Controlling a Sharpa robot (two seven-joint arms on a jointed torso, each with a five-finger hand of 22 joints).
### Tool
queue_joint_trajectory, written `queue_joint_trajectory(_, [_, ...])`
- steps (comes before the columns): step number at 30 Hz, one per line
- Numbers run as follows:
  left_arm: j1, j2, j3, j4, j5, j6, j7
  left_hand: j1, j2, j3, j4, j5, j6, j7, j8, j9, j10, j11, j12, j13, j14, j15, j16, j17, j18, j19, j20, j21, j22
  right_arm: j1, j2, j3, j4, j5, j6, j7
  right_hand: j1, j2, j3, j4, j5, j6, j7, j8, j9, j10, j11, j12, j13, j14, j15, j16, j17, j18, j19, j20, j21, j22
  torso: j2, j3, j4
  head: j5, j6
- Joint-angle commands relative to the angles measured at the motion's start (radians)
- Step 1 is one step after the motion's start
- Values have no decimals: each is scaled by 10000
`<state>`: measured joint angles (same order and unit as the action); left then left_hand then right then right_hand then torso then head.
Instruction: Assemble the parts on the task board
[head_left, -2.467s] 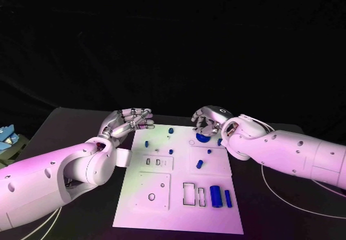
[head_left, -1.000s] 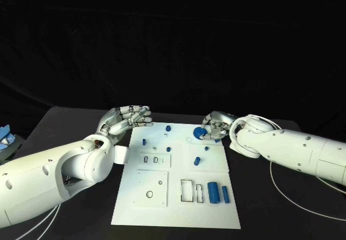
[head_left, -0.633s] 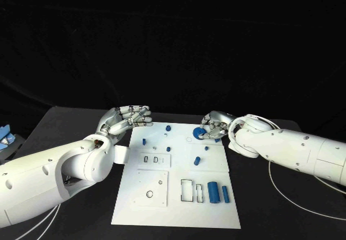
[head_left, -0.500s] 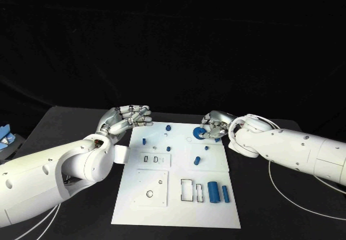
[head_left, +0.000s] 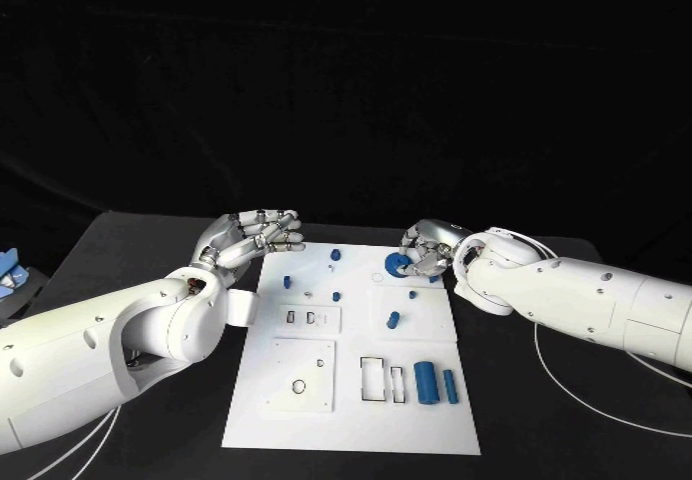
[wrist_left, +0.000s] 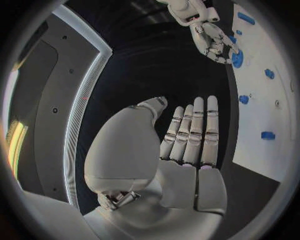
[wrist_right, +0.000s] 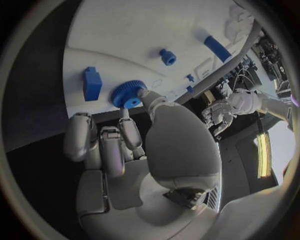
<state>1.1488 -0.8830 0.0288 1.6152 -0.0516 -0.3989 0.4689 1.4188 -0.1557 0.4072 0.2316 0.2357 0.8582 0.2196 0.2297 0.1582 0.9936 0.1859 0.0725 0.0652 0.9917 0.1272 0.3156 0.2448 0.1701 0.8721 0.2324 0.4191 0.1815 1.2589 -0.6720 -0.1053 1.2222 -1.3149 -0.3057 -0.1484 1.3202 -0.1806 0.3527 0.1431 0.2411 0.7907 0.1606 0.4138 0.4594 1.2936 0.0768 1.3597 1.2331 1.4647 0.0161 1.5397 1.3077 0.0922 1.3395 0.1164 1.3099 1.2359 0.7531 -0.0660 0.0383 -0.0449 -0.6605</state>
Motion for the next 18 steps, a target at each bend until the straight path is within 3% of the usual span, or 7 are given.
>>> queue_joint_trajectory(1, [9, 24, 8, 10, 35, 239, -22, -49, -23, 49, -9, -40, -95, 234, -24, -15, -50, 22, -31, -1, -10, 74, -32, 11, 111, 58, 15, 65, 12, -28, 16, -20, 74, -904, -179, -275, -37, -89, 29, 22, -61, 104, -2, 70, 10, 67, 20, 44, 18, 828, -74, 61, 1539, -103, 57, 0, 41, 36, 3, 5, -8, -3, -2])
queue_joint_trajectory(6, [9, 23, 8, 12, 61, 283, -84, -89, -22, 55, -9, -45, -156, 263, -71, -32, -118, 48, -75, -8, -30, 91, -63, 28, 106, 46, 21, 77, 12, -54, 12, -34, 265, -1620, -455, -472, -127, -164, 28, 68, -3, 131, -18, 86, 6, 90, 5, 54, 29, 839, -88, 73, 1587, -128, 132, -12, 120, 147, -2, 3, -10, -5, 4])
queue_joint_trajectory(18, [9, 34, 8, -6, 73, 305, -134, -118, -5, 70, -17, -45, -216, 296, -117, -48, -202, 76, -100, -12, -40, 109, -90, 49, 103, 30, 29, 89, 11, -77, -10, -42, 832, -2366, -1232, -802, -328, -227, 222, 290, 612, 251, -86, 119, -26, 230, -60, 110, 129, 857, -144, 92, 1662, -180, 302, -64, 290, 401, 0, 0, 15, 12, 45])
